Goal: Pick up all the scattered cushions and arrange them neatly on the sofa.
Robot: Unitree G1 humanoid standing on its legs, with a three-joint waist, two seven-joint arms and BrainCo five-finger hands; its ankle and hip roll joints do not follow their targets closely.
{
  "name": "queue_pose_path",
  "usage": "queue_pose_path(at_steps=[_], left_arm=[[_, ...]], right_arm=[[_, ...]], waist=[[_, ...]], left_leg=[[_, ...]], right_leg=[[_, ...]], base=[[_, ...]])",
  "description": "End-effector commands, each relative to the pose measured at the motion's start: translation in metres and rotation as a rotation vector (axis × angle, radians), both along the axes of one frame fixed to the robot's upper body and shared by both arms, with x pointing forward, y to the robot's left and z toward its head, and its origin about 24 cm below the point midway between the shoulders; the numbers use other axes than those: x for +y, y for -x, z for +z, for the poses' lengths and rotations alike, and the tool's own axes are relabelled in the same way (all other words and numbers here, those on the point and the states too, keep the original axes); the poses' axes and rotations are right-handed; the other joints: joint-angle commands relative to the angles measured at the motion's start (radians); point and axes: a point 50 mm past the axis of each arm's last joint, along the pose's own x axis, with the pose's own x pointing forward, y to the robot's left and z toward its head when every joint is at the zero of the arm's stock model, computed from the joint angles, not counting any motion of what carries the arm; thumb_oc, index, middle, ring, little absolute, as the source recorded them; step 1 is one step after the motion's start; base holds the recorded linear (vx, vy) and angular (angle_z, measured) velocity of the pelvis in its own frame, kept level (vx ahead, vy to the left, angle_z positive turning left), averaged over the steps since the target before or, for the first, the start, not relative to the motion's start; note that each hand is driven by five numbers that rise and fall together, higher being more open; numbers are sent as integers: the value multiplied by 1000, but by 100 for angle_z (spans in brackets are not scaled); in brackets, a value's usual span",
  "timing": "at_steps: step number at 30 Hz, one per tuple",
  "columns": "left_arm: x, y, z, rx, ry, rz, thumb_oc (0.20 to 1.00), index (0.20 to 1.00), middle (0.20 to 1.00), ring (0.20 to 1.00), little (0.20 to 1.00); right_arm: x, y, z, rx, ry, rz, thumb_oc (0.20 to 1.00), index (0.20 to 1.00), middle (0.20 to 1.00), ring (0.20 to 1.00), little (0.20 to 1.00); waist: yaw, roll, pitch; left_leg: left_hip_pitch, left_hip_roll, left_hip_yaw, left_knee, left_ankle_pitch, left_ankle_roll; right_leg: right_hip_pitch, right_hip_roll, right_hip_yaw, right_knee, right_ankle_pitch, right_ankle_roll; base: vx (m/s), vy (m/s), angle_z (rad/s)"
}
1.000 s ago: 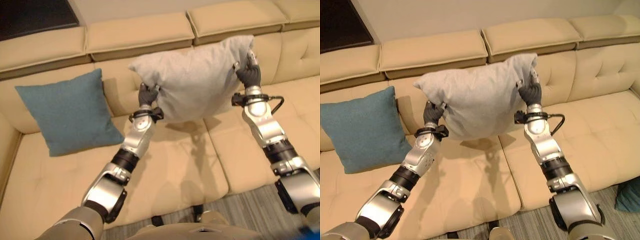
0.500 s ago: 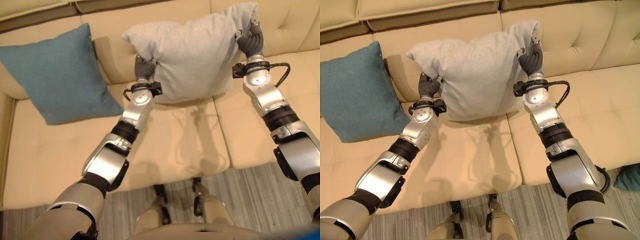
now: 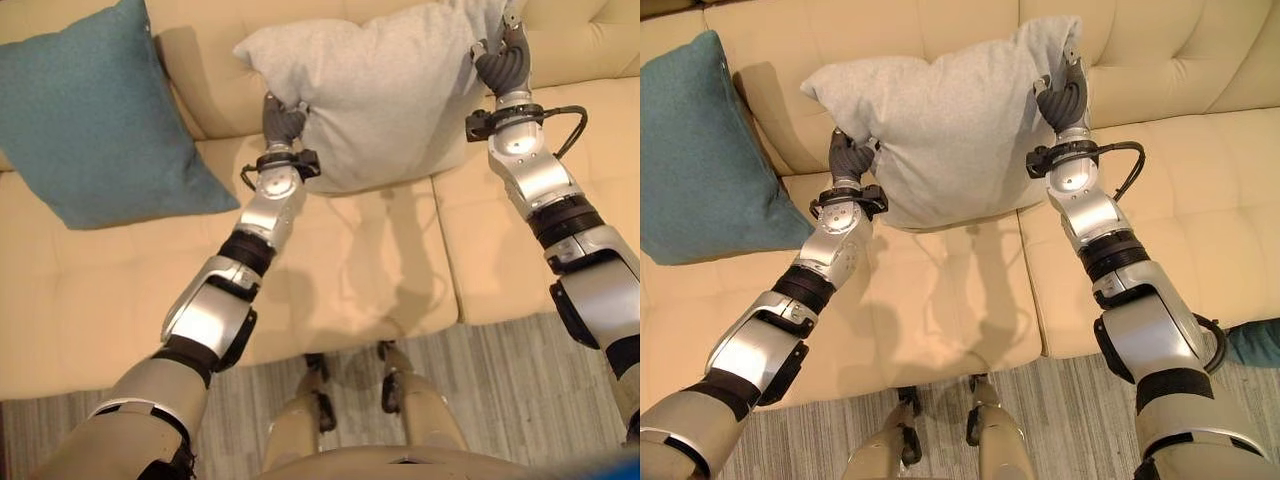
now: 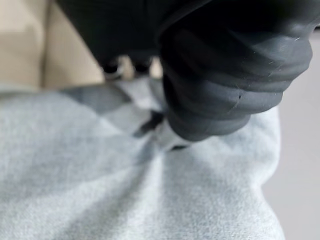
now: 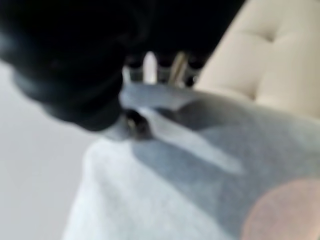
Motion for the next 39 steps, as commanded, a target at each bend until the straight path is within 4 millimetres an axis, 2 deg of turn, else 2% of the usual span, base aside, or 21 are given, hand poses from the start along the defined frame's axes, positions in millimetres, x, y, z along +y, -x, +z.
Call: queue_pose_path(at_steps=[1,2,6,13,15,16,17,18,20,23,24,26,29,30,33,34,35,36,37,38,39], left_arm=[[-29,-2,73,-246,-145,-74,1000,1000,1000,1000,1000],[-29,-2,75,-246,-164,-64,1000,1000,1000,1000,1000],[-29,-2,85,-270,-200,-52,1000,1000,1000,1000,1000],[-13,-3,109,-307,-266,10,1000,1000,1000,1000,1000],[3,-4,115,-305,-267,55,1000,1000,1000,1000,1000],[3,-4,116,-305,-266,55,1000,1000,1000,1000,1000],[16,-5,118,-298,-271,90,1000,1000,1000,1000,1000],[16,-5,118,-298,-271,90,1000,1000,1000,1000,1000],[44,-5,115,-273,-290,161,1000,1000,1000,1000,1000],[60,-4,109,-249,-292,195,1000,1000,1000,1000,1000],[79,-1,102,-234,-296,228,1000,1000,1000,1000,1000],[85,0,99,-230,-298,236,1000,1000,1000,1000,1000],[103,8,84,-224,-295,245,1000,1000,1000,1000,1000],[103,8,83,-223,-296,245,1000,1000,1000,1000,1000],[108,15,65,-219,-280,228,1000,1000,1000,1000,1000],[108,18,55,-204,-272,209,1000,1000,1000,1000,1000],[108,25,36,-193,-266,181,1000,1000,1000,1000,1000],[108,26,35,-190,-268,179,1000,1000,1000,1000,1000],[107,30,21,-170,-261,166,1000,1000,1000,1000,1000],[110,47,-6,-143,-268,143,1000,1000,1000,1000,1000],[109,47,-7,-140,-271,141,1000,1000,1000,1000,1000]], right_arm=[[30,5,57,-180,48,88,649,649,649,649,649],[28,4,58,-173,53,74,1000,1000,1000,1000,1000],[19,2,65,-163,102,22,1000,1000,1000,1000,1000],[-16,0,78,-125,183,-126,1000,1000,1000,1000,1000],[-36,1,77,-102,201,-195,1000,1000,1000,1000,1000],[-36,1,77,-103,201,-195,1000,1000,1000,1000,1000],[-50,5,79,-99,215,-242,1000,1000,1000,1000,1000],[-50,5,79,-99,215,-242,1000,1000,1000,1000,1000],[-77,11,78,-86,219,-309,1000,1000,1000,1000,1000],[-94,17,75,-73,211,-345,1000,1000,1000,1000,1000],[-114,24,72,-64,214,-388,1000,1000,1000,1000,1000],[-122,28,69,-55,218,-404,1000,1000,1000,1000,1000],[-149,40,53,-27,203,-447,1000,1000,1000,1000,1000],[-149,40,52,-25,202,-447,1000,1000,1000,1000,1000],[-162,47,31,19,203,-452,1000,1000,1000,1000,1000],[-164,50,20,37,213,-445,1000,1000,1000,1000,1000],[-166,54,-3,80,228,-427,1000,1000,1000,1000,1000],[-167,55,-4,83,227,-428,1000,1000,1000,1000,1000],[-169,59,-24,121,216,-420,1000,1000,1000,1000,1000],[-169,70,-55,176,225,-386,1000,1000,1000,1000,1000],[-169,71,-57,180,224,-388,1000,1000,1000,1000,1000]], waist=[[30,1,-20],[33,2,-14],[40,9,-2],[55,21,13],[57,26,13],[57,27,13],[58,27,10],[58,27,10],[59,27,3],[58,28,-2],[55,27,-7],[53,26,-9],[48,27,-20],[49,26,-22],[44,25,-28],[43,24,-33],[37,24,-39],[39,22,-40],[38,20,-46],[35,19,-55],[38,17,-56]], left_leg=[[69,81,-5,-153,56,-116],[64,81,-7,-153,57,-116],[48,80,-11,-153,62,-119],[34,78,-19,-153,73,-126],[36,76,-22,-153,74,-127],[36,76,-22,-153,74,-127],[40,75,-23,-153,74,-128],[40,75,-23,-153,74,-128],[51,75,-24,-153,72,-129],[61,76,-23,-153,70,-128],[71,76,-23,-153,69,-128],[76,76,-22,-153,67,-128],[92,79,-15,-153,60,-126],[93,79,-15,-153,60,-126],[109,80,-10,-153,55,-124],[119,82,-7,-153,54,-124],[144,82,-3,-153,45,-121],[146,82,-3,-153,45,-121],[164,82,0,-153,41,-120],[204,81,6,-153,30,-115],[206,81,6,-153,29,-115]], right_leg=[[-37,20,14,-2,-12,207],[-42,20,15,-2,-10,207],[-56,20,12,-2,-8,207],[-66,22,6,-2,-5,210],[-65,23,5,-2,-5,212],[-64,23,6,-2,-5,212],[-60,24,4,-2,-4,212],[-60,24,3,-2,-4,212],[-51,24,3,-2,-7,213],[-40,24,2,-2,-10,212],[-29,24,1,-2,-13,211],[-25,25,1,-2,-13,211],[-14,23,0,-2,-16,210],[-14,23,1,-2,-16,210],[2,22,-5,-2,-20,208],[11,22,-7,-2,-22,207],[36,21,-8,-2,-28,204],[37,21,-8,-2,-28,204],[55,21,-10,-2,-33,203],[92,20,-13,-2,-40,199],[94,20,-13,-2,-40,199]], base=[[-19,-41,-5],[-27,-31,-29],[-22,-19,6],[-5,-5,2],[-3,-1,-4],[0,0,0],[0,0,0],[0,0,0],[0,0,0],[0,0,0],[0,0,0],[0,0,0],[3,19,-3],[0,0,0],[0,0,0],[38,20,1],[31,14,0],[47,14,0],[89,11,-1],[90,11,-1],[98,9,-1]])
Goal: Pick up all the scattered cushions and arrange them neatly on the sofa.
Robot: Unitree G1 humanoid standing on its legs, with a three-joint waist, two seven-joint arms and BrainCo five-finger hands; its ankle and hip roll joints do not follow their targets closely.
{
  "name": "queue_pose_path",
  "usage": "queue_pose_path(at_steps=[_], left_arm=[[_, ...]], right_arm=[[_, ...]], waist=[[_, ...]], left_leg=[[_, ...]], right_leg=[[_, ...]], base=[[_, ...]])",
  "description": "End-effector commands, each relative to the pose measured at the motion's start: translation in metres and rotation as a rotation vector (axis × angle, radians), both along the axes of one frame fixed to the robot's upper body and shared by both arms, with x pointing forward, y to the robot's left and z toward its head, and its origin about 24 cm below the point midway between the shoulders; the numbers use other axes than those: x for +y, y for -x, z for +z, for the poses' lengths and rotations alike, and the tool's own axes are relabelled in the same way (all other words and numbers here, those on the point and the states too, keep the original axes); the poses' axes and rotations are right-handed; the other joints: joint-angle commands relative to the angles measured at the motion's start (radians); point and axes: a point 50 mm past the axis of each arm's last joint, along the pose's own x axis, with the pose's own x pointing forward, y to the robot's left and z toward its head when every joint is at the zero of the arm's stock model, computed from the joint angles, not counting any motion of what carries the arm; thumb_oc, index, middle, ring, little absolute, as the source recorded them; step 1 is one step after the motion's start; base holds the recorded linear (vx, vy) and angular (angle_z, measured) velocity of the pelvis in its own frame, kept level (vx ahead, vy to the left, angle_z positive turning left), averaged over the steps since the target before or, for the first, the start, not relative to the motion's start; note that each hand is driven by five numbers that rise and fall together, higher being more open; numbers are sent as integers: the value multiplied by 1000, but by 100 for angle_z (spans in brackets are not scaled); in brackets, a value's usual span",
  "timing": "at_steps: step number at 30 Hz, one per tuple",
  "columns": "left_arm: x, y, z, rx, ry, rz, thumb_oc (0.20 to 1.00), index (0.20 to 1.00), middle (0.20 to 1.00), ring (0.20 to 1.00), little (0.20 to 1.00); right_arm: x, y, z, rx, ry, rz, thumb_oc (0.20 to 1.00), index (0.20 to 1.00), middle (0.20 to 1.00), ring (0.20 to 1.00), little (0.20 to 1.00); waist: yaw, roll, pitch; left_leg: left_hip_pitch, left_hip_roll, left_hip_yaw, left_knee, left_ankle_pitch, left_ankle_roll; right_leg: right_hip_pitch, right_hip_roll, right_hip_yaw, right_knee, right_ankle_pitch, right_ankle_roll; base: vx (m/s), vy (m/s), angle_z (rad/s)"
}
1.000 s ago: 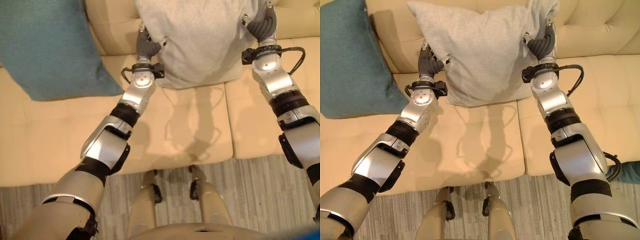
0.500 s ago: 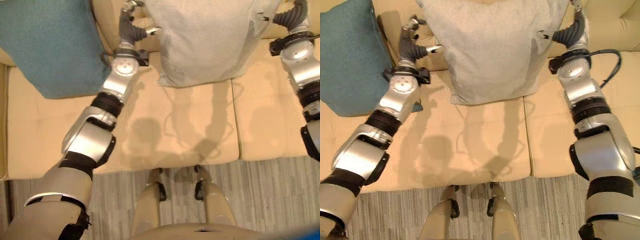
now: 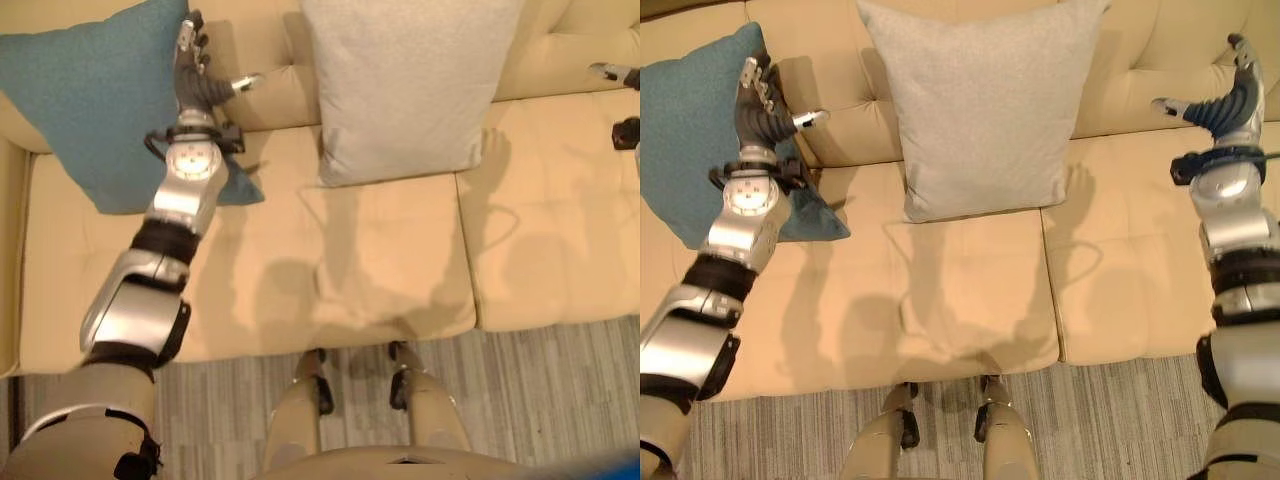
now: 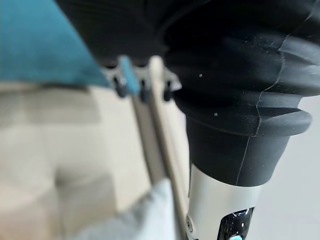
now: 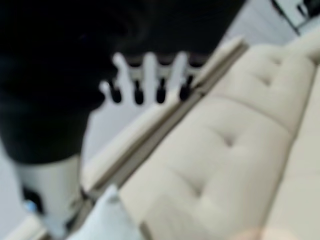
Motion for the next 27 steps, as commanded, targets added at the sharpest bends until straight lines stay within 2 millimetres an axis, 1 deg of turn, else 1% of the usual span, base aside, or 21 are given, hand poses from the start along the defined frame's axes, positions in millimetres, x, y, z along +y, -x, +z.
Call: queue_pose_path(at_steps=[1,2,3,4,6,7,8,10,11,13,14,15,16,17,18,19,21,22,25,26,27], left_arm=[[12,15,-12,-30,-56,31,1000,1000,1000,1000,1000],[15,28,-30,-1,-52,27,1000,1000,1000,1000,1000],[20,47,-62,84,-73,43,1000,1000,1000,1000,1000],[20,47,-62,85,-74,42,1000,1000,1000,1000,1000],[30,69,-91,183,-108,56,1000,1000,1000,1000,1000],[38,90,-128,323,-98,83,1000,1000,1000,1000,1000],[38,90,-128,324,-98,82,1000,1000,1000,1000,1000],[44,113,-162,477,-127,99,1000,1000,1000,1000,1000],[46,139,-202,652,-93,119,1000,1000,1000,1000,1000],[44,160,-229,779,-80,129,1000,1000,1000,1000,1000],[44,160,-229,778,-81,129,1000,1000,1000,1000,1000],[39,182,-252,894,-86,115,1000,1000,1000,1000,1000],[39,182,-252,895,-86,115,1000,1000,1000,1000,1000],[32,206,-275,1025,-81,99,1000,1000,1000,1000,1000],[32,206,-276,1025,-81,99,1000,1000,1000,1000,1000],[27,223,-291,1113,-71,99,1000,1000,1000,1000,1000],[24,226,-295,1133,-62,98,1000,1000,1000,1000,1000],[18,230,-303,1172,-62,95,1000,1000,1000,1000,1000],[13,236,-309,1200,-40,104,1000,1000,1000,1000,1000],[9,241,-315,1224,-5,119,1000,1000,1000,1000,1000],[7,242,-316,1228,5,119,1000,1000,1000,1000,1000]], right_arm=[[-9,16,-31,49,22,-10,1000,1000,1000,1000,1000],[-10,26,-48,100,38,0,1000,1000,1000,1000,1000],[-16,48,-77,171,39,-4,1000,1000,1000,1000,1000],[-16,50,-77,172,38,-5,1000,1000,1000,1000,1000],[-24,74,-106,264,28,-32,1000,1000,1000,1000,1000],[-24,94,-139,359,-16,-41,1000,1000,1000,1000,1000],[-24,95,-140,359,-16,-42,1000,1000,1000,1000,1000],[-18,114,-175,477,-59,-39,1000,1000,1000,1000,1000],[-9,132,-207,588,-111,-37,1000,1000,1000,1000,1000],[-1,147,-232,679,-148,-36,1000,1000,1000,1000,1000],[-1,147,-232,679,-148,-35,1000,1000,1000,1000,1000],[8,162,-255,753,-214,-34,1000,1000,1000,1000,1000],[8,162,-255,753,-214,-34,1000,1000,1000,1000,1000],[18,175,-275,822,-277,-26,1000,1000,1000,1000,1000],[18,175,-275,822,-277,-26,1000,1000,1000,1000,1000],[27,182,-289,877,-316,-15,1000,1000,1000,1000,1000],[30,182,-294,903,-315,-11,1000,1000,1000,1000,1000],[33,181,-303,950,-315,-8,1000,1000,1000,1000,1000],[36,180,-309,979,-323,-15,1000,1000,1000,1000,1000],[37,182,-315,1014,-336,-29,1000,1000,1000,1000,1000],[39,182,-317,1023,-339,-26,1000,1000,1000,1000,1000]], waist=[[7,-40,-76],[4,-43,-78],[-1,-45,-89],[0,-47,-90],[-8,-46,-102],[-14,-46,-109],[-14,-47,-110],[-20,-47,-117],[-25,-46,-121],[-29,-45,-121],[-30,-46,-122],[-36,-47,-127],[-36,-47,-125],[-41,-47,-132],[-41,-48,-131],[-40,-54,-126],[-34,-58,-110],[-23,-63,-88],[-15,-65,-81],[-6,-61,-84],[-5,-60,-87]], left_leg=[[141,29,50,4,-179,-105],[163,27,51,4,-185,-103],[208,26,54,4,-197,-100],[207,25,54,4,-193,-99],[244,23,61,4,-202,-98],[283,21,68,4,-213,-95],[280,20,67,4,-210,-95],[315,17,71,4,-219,-89],[355,11,72,4,-233,-79],[389,6,71,4,-236,-74],[386,5,71,4,-233,-73],[411,3,79,9,-237,-71],[414,3,79,9,-237,-71],[437,2,88,17,-247,-68],[439,2,89,17,-247,-68],[446,-1,80,57,-269,-59],[440,-7,55,113,-301,-54],[428,-27,-20,214,-350,-51],[428,-56,-89,279,-359,-49],[439,-86,-178,308,-368,-43],[451,-95,-202,293,-380,-37]], right_leg=[[51,5,6,-26,-19,131],[75,5,4,-26,-25,131],[122,1,1,-26,-40,129],[121,0,1,-26,-37,129],[158,-3,-4,-26,-47,129],[196,-2,-8,-26,-58,128],[194,-3,-8,-26,-55,127],[229,1,-7,-26,-61,124],[268,7,1,-26,-71,118],[301,12,10,-23,-83,110],[300,11,10,-24,-80,109],[328,14,15,-21,-88,104],[331,14,15,-22,-89,104],[353,16,21,-20,-96,99],[355,16,21,-21,-96,99],[374,14,37,-16,-103,94],[378,12,51,-6,-106,90],[373,9,77,16,-112,84],[355,7,109,37,-102,82],[328,12,149,55,-92,85],[317,14,162,61,-88,87]], base=[[74,-2,-2],[146,4,-4],[103,4,-9],[103,1,-10],[92,-1,1],[77,4,8],[67,2,-2],[33,1,-4],[49,-3,1],[38,-3,-1],[42,-16,5],[28,-17,8],[51,-26,12],[17,-9,8],[0,-8,4],[-48,6,0],[-98,26,-16],[-114,41,-26],[-190,129,-44],[-155,151,-95],[-190,210,-101]])
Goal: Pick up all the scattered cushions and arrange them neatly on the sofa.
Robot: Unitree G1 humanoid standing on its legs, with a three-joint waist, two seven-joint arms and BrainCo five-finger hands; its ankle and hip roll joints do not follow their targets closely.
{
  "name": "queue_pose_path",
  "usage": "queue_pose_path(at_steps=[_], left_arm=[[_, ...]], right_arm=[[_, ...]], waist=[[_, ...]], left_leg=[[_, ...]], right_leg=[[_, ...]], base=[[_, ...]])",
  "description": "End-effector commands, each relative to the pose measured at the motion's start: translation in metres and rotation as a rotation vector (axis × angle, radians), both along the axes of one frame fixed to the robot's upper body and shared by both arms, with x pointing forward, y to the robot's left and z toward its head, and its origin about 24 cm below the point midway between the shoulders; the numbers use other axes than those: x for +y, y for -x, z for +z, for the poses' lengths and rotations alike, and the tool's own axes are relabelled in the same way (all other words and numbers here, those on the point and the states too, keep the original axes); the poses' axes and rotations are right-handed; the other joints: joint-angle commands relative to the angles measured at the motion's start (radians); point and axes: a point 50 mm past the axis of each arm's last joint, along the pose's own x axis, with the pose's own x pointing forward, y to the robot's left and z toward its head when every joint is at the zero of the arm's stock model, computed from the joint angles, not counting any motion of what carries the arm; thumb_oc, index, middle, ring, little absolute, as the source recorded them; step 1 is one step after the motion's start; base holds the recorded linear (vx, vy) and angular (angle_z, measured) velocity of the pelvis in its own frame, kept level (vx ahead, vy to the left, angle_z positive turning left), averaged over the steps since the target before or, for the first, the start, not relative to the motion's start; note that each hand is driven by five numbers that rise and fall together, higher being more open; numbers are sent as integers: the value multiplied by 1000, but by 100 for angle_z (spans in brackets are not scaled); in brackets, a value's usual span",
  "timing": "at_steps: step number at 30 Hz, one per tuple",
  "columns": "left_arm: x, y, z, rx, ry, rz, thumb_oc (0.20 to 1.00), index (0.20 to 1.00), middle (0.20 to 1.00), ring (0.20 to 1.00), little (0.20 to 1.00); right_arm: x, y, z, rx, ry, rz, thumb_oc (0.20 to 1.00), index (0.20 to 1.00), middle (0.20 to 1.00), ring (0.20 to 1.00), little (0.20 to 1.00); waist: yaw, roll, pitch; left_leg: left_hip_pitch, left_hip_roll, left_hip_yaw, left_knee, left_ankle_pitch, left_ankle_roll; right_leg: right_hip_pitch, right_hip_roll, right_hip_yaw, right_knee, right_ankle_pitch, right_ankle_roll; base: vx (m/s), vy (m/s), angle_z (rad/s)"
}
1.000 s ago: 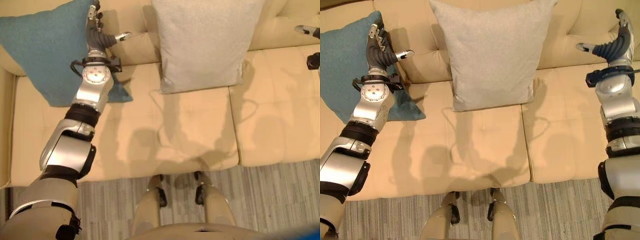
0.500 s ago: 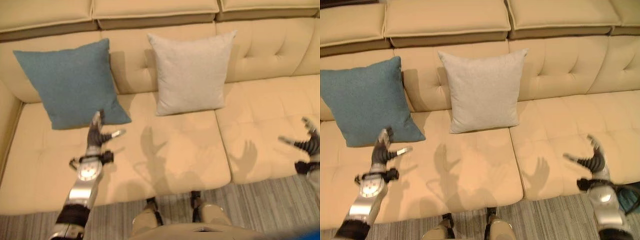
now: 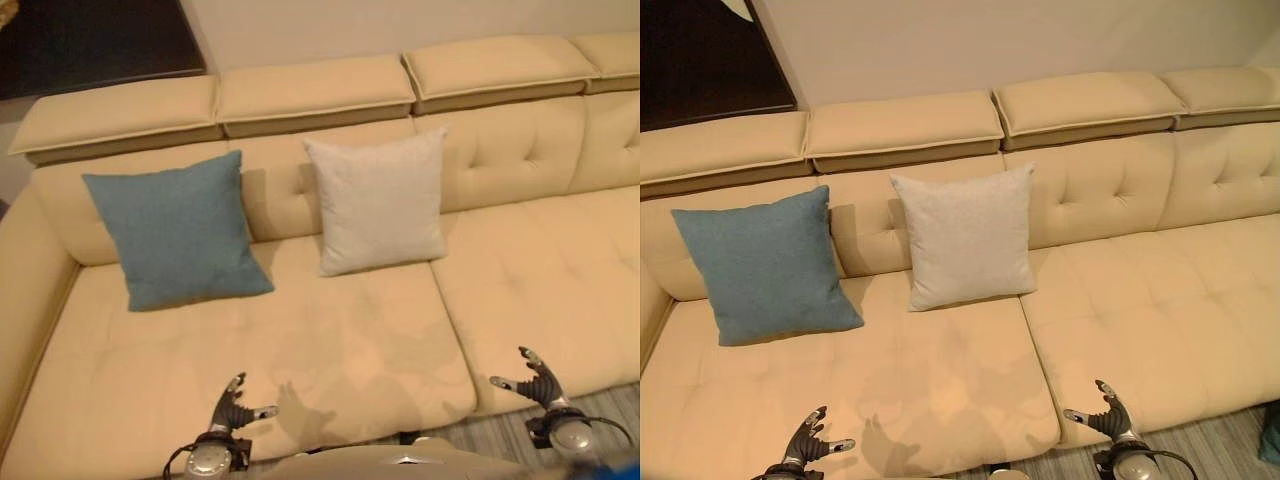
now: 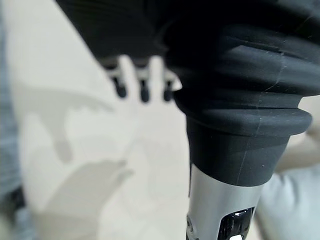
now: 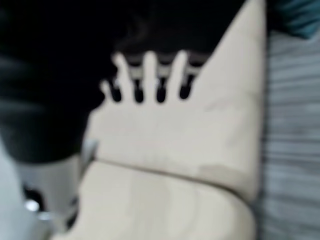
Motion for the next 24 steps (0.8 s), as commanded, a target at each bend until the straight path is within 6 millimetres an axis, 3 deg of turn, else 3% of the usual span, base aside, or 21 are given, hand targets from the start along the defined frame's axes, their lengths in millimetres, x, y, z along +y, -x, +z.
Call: queue_pose_path(at_steps=[1,5,6,7,11,12,13,14,16,17,20,21,22,24], left_arm=[[8,-21,10,-99,-36,37,1000,1000,1000,1000,1000],[9,-23,6,-64,-62,6,1000,1000,1000,1000,1000],[9,-23,6,-64,-62,6,1000,1000,1000,1000,1000],[10,-27,7,-66,-78,-15,1000,1000,1000,1000,1000],[16,-32,8,-61,-101,-17,1000,1000,1000,1000,1000],[20,-39,10,-62,-118,-28,1000,1000,1000,1000,1000],[20,-39,10,-54,-120,-35,1000,1000,1000,1000,1000],[20,-39,10,-54,-120,-35,1000,1000,1000,1000,1000],[20,-34,5,-6,-116,-43,1000,1000,1000,1000,1000],[21,-30,3,14,-117,-44,1000,1000,1000,1000,1000],[21,-27,0,37,-115,-45,1000,1000,1000,1000,1000],[21,-25,0,45,-114,-44,1000,1000,1000,1000,1000],[23,-21,-2,56,-112,-34,1000,1000,1000,1000,1000],[23,-20,-2,63,-113,-36,1000,1000,1000,1000,1000]], right_arm=[[-5,-8,4,-18,22,-10,1000,1000,1000,1000,1000],[-1,2,-11,69,9,-54,1000,1000,1000,1000,1000],[-1,2,-11,69,9,-54,1000,1000,1000,1000,1000],[4,4,-16,97,4,-61,1000,1000,1000,1000,1000],[11,8,-24,132,-19,-91,1000,1000,1000,1000,1000],[13,5,-25,143,-25,-98,1000,1000,1000,1000,1000],[15,5,-26,146,-26,-93,1000,1000,1000,1000,1000],[15,5,-26,146,-26,-92,1000,1000,1000,1000,1000],[14,11,-29,168,-26,-107,1000,1000,1000,1000,1000],[14,13,-30,177,-27,-115,1000,1000,1000,1000,1000],[13,19,-33,201,-29,-131,1000,1000,1000,1000,1000],[13,19,-33,206,-27,-134,1000,1000,1000,1000,1000],[15,18,-34,206,-26,-125,1000,1000,1000,1000,1000],[16,17,-34,207,-30,-125,1000,1000,1000,1000,1000]], waist=[[1,-9,18],[-10,-21,25],[-8,-21,25],[-5,-36,38],[3,-55,59],[19,-48,82],[26,-43,86],[24,-45,84],[44,-31,70],[47,-29,61],[63,-24,39],[74,-22,31],[104,-26,21],[103,-34,9]], left_leg=[[78,-66,-95,98,-170,35],[113,-83,-55,-4,-232,76],[114,-83,-53,-4,-232,76],[106,-108,-45,-15,-228,88],[108,-106,0,-44,-213,92],[88,-98,30,-35,-201,110],[83,-92,44,-36,-192,116],[80,-94,43,-36,-189,116],[68,-75,90,-45,-165,133],[69,-69,102,-48,-161,135],[54,-54,145,-45,-148,139],[46,-45,167,-39,-144,138],[45,-27,222,-36,-140,128],[40,-26,231,-36,-134,120]], right_leg=[[-60,63,52,70,2,81],[-138,40,93,79,68,140],[-139,40,95,79,68,140],[-173,27,111,70,123,180],[-223,20,88,60,194,183],[-226,1,9,107,129,183],[-215,-17,-37,150,91,162],[-218,-19,-37,150,92,162],[-173,-30,-113,307,7,116],[-150,-28,-121,331,-13,111],[-99,-34,-153,373,-41,107],[-75,-52,-181,379,-43,106],[-20,-102,-254,352,-18,111],[8,-87,-249,301,-33,113]], base=[[-146,155,-71],[-197,185,-48],[-299,221,-65],[-303,179,-88],[-293,105,-97],[-480,161,-65],[-373,164,-84],[-216,84,-74],[-293,77,-85],[-272,39,-85],[-141,-25,-72],[-162,-88,-85],[-170,-127,-82],[-131,-181,-103]])
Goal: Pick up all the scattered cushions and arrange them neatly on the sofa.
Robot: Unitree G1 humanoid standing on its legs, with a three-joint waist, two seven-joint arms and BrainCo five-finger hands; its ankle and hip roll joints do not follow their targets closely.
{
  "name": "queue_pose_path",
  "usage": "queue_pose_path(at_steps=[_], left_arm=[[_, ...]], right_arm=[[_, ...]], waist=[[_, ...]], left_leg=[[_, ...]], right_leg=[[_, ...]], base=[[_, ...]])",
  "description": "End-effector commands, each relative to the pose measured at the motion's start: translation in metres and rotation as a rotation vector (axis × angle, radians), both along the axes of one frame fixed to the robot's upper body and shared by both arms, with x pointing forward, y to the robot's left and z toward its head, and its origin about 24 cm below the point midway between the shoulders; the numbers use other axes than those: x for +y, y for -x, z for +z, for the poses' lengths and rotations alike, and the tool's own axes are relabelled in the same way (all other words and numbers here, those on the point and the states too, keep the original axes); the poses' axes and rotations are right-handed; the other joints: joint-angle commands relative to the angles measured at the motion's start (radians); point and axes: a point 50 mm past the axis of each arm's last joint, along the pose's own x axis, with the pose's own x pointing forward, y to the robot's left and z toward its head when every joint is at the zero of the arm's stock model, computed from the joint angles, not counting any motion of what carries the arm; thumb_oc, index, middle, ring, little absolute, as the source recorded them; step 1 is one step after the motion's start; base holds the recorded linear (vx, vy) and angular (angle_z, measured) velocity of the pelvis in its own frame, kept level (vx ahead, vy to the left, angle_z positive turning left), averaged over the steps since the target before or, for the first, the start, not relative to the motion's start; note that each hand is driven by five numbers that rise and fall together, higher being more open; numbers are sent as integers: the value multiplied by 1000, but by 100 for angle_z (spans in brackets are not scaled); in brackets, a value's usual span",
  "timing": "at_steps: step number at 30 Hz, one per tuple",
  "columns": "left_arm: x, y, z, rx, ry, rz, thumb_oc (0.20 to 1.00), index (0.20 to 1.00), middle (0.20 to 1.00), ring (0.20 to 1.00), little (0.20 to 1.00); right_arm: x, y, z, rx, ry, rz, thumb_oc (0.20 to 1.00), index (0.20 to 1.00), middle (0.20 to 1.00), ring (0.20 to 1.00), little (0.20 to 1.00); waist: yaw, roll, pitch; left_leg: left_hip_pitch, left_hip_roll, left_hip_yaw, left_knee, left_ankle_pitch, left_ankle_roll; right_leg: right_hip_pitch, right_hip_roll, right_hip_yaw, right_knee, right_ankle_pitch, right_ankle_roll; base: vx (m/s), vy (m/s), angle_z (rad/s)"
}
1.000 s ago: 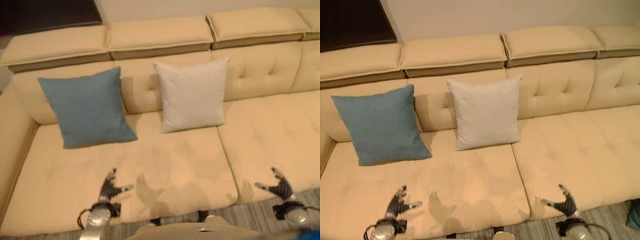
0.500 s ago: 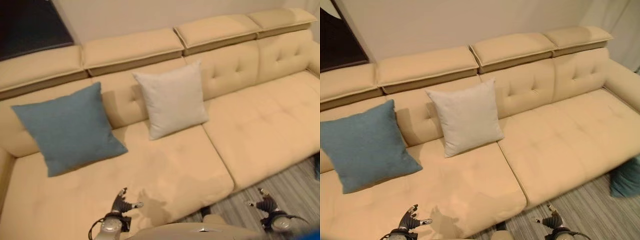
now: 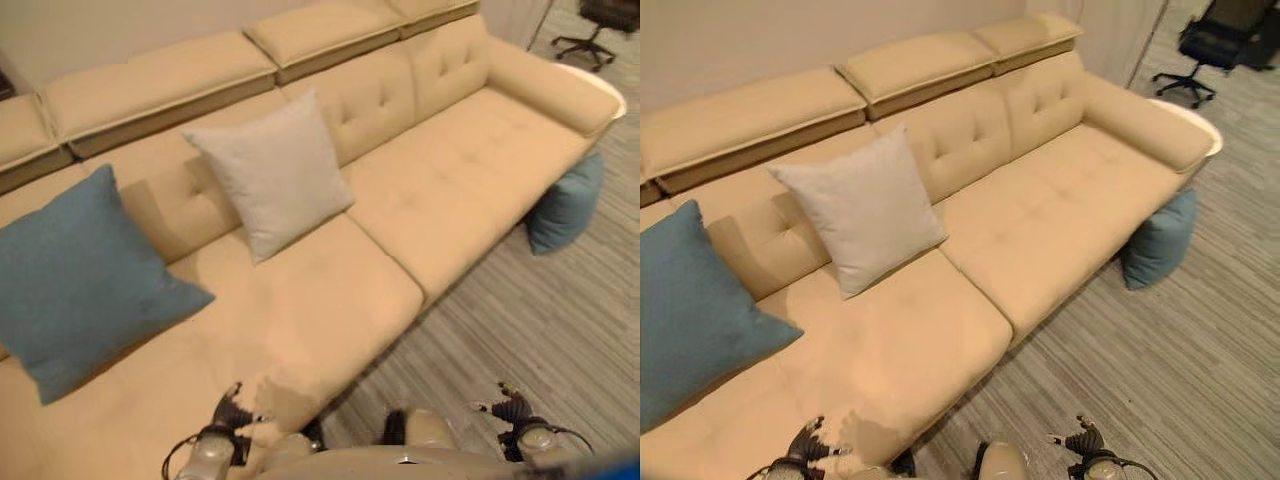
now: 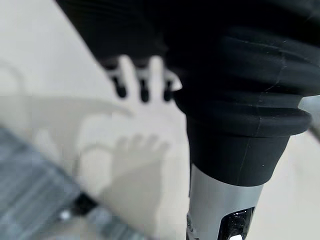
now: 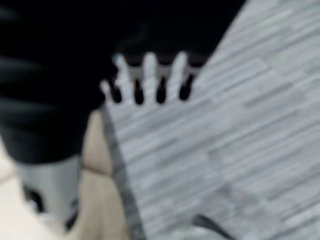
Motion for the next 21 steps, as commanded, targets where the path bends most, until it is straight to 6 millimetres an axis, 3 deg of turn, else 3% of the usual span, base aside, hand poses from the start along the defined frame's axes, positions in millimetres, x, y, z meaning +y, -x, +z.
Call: queue_pose_path(at_steps=[1,6,8,10,13,18,19,21], left_arm=[[3,-25,8,-71,-21,-26,1000,1000,1000,1000,1000],[-6,-33,7,-71,1,-66,1000,1000,1000,1000,1000],[-10,-35,7,-83,14,-59,1000,1000,1000,1000,1000],[-17,-31,3,-67,39,-41,1000,1000,1000,1000,1000],[-27,-28,-1,-47,70,-38,1000,1000,1000,1000,1000],[-31,-38,1,-59,59,-83,1000,1000,1000,1000,1000],[-28,-39,2,-53,45,-103,1000,1000,1000,1000,1000],[-24,-40,3,-54,34,-106,1000,1000,1000,1000,1000]], right_arm=[[-8,1,3,-11,36,-14,1000,1000,1000,1000,1000],[-8,10,0,6,23,-50,1000,1000,1000,1000,1000],[-8,9,0,4,26,-49,1000,1000,1000,1000,1000],[-9,10,-1,15,28,-49,1000,1000,1000,1000,1000],[-10,7,0,20,25,-53,1000,1000,1000,1000,1000],[-11,5,0,28,38,-68,1000,1000,1000,1000,1000],[-8,7,-2,34,31,-70,1000,1000,1000,1000,1000],[-7,7,-2,29,30,-69,1000,1000,1000,1000,1000]], waist=[[9,-35,-28],[-13,-45,-18],[-6,-45,-7],[6,-46,6],[7,-37,5],[-9,-32,11],[-11,-43,18],[-10,-45,26]], left_leg=[[-9,-32,-137,129,-105,-99],[-71,25,-141,215,-74,-136],[-75,7,-235,217,-85,-140],[-57,-36,-352,238,-132,-140],[-25,-97,-457,276,-165,-136],[12,-119,-430,184,-199,-106],[19,-124,-406,138,-185,-100],[26,-119,-389,123,-179,-97]], right_leg=[[148,62,49,-386,148,30],[171,120,99,-481,132,-3],[157,122,123,-482,143,-8],[143,127,167,-480,157,-7],[87,136,262,-470,196,-2],[1,131,306,-475,272,50],[-26,118,283,-482,304,78],[-37,111,265,-482,309,84]], base=[[-148,-214,-127],[-184,-151,-58],[-167,-3,-61],[-158,11,-85],[-150,98,-138],[-141,122,-83],[-167,109,-123],[-142,48,-146]])
